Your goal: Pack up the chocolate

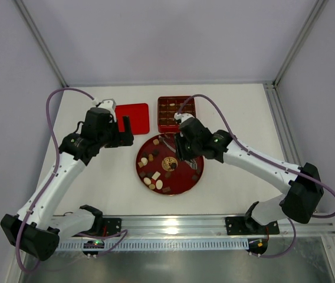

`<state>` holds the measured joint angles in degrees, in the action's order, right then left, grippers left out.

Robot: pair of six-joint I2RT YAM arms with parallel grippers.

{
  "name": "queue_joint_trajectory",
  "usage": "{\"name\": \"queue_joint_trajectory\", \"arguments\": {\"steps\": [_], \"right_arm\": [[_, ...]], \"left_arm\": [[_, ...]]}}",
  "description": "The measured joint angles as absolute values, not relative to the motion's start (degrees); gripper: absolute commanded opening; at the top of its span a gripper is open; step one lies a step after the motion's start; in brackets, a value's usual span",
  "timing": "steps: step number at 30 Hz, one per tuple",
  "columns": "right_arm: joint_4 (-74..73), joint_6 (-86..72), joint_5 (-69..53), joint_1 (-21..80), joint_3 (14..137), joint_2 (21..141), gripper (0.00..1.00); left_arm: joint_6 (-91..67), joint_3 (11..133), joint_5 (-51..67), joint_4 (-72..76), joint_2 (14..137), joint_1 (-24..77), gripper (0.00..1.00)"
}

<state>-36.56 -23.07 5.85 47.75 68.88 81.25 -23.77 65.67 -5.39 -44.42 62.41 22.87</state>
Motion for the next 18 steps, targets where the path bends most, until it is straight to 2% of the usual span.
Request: {"name": "queue_joint_trajectory", "arguments": {"steps": [18], "right_arm": [[-39.05, -26.13, 7.11, 52.18, 63.09, 78.72, 0.41]], "left_arm": [[-23.79, 65.67, -5.32, -44.4, 62.41, 22.87, 1.0]]}}
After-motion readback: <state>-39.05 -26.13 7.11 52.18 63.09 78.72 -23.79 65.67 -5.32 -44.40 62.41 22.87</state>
